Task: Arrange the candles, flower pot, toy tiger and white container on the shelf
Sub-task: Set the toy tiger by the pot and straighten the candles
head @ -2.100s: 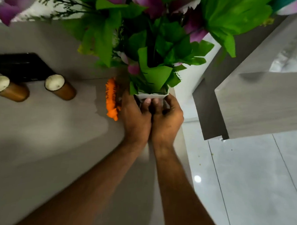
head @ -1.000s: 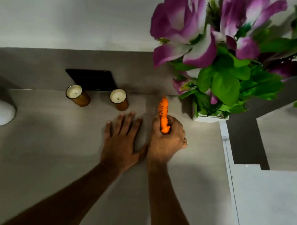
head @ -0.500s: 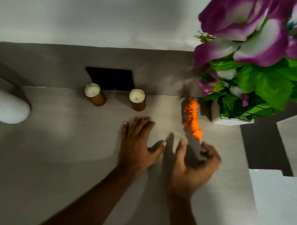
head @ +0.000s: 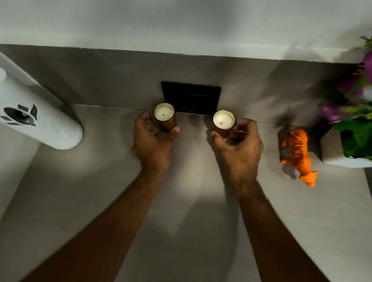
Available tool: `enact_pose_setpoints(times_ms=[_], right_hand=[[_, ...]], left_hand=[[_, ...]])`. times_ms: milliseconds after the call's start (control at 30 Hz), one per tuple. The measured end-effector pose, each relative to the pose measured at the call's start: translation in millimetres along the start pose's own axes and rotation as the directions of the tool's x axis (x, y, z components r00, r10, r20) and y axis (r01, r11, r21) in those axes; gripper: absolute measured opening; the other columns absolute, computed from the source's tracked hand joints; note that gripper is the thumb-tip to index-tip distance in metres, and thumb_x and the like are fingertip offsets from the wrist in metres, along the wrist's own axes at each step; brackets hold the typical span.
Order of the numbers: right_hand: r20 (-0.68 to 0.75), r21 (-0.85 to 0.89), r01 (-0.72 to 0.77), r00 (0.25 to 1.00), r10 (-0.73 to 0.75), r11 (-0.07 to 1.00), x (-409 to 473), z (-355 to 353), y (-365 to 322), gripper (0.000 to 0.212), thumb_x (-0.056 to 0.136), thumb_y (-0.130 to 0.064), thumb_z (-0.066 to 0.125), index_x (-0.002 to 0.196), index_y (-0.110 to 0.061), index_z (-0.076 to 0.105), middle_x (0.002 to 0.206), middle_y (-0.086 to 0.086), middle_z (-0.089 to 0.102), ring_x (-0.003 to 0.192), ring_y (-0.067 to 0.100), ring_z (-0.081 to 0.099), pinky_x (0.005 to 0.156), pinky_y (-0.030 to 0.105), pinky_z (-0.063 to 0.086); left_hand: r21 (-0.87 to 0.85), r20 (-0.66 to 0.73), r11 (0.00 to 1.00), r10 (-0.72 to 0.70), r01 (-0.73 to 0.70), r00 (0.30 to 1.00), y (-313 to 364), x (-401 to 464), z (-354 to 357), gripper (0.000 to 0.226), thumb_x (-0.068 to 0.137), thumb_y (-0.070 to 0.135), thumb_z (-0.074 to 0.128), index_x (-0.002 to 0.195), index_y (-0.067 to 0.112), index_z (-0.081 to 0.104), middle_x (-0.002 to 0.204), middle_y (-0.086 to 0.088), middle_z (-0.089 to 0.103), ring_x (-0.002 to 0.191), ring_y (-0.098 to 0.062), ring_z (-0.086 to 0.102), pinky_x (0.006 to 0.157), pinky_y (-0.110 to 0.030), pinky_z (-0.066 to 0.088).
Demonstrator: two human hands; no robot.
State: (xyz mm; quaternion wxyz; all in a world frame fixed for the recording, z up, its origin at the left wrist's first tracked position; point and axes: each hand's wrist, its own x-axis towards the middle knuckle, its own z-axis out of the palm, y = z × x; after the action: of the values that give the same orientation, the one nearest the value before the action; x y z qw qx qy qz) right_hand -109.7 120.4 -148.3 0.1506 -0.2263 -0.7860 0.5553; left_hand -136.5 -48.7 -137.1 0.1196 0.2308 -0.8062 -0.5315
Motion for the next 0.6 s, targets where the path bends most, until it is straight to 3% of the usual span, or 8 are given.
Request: enact_pose_setpoints(times_ms=[100,167,300,433,600], right_hand=[[-0.009,0.013,0.006,1.000,-0.006,1.000,10,3,-3,0.051,0.072,-0.033,0.089,0.113,-0.037,0.059,0.101,-0.017,0.069,0.093,0.003,0.068,0.072,0.010,0.055],[-0.018,0.022,0.007,1.000,-0.006,1.000,11,6,-4,0.051,0.076,-0.029,0.088,0.116,-0.035,0.058,0.101,-0.021,0.066,0.094,0.001,0.067,0.071,0.000,0.049],[-0.012,0.021,-0.004,1.000,0.004,1.000,9,7,-8,0.052,0.081,-0.024,0.086,0.125,-0.033,0.059,0.103,-0.026,0.063,0.099,-0.003,0.064,0.073,-0.006,0.045],[-0.009,-0.003,0.028,1.000,-0.028,1.000,7,8,-9,0.052,0.082,-0.023,0.084,0.127,-0.033,0.058,0.104,-0.027,0.061,0.101,-0.002,0.063,0.075,-0.006,0.046],[0.019,-0.026,0.074,0.997,-0.074,0.997,7,11,-6,0.061,0.084,-0.019,0.084,0.139,-0.021,0.057,0.114,-0.021,0.059,0.101,0.001,0.063,0.081,-0.002,0.050]], left_hand=[[-0.045,0.020,0.998,0.039,-0.038,0.999,-1,13,2,0.066,0.070,0.019,0.095,0.127,0.014,0.063,0.113,0.004,0.068,0.093,-0.010,0.064,0.093,-0.035,0.059],[-0.075,0.037,0.995,0.070,-0.067,0.997,-4,19,0,0.060,0.072,0.015,0.093,0.125,0.012,0.065,0.112,0.001,0.070,0.096,-0.012,0.064,0.090,-0.027,0.056],[-0.068,0.024,0.994,0.088,-0.086,0.996,-11,29,-4,0.061,0.078,0.012,0.089,0.133,0.012,0.063,0.126,-0.008,0.072,0.107,-0.018,0.065,0.098,-0.033,0.056],[-0.015,0.060,0.994,0.104,-0.104,0.993,-9,35,-4,0.062,0.079,0.011,0.087,0.135,0.017,0.064,0.117,0.005,0.071,0.100,-0.011,0.063,0.101,-0.034,0.056],[0.044,0.072,0.995,0.090,-0.093,0.993,-13,40,-9,0.066,0.076,0.017,0.089,0.136,0.023,0.064,0.107,0.012,0.070,0.102,-0.016,0.068,0.109,-0.057,0.049]])
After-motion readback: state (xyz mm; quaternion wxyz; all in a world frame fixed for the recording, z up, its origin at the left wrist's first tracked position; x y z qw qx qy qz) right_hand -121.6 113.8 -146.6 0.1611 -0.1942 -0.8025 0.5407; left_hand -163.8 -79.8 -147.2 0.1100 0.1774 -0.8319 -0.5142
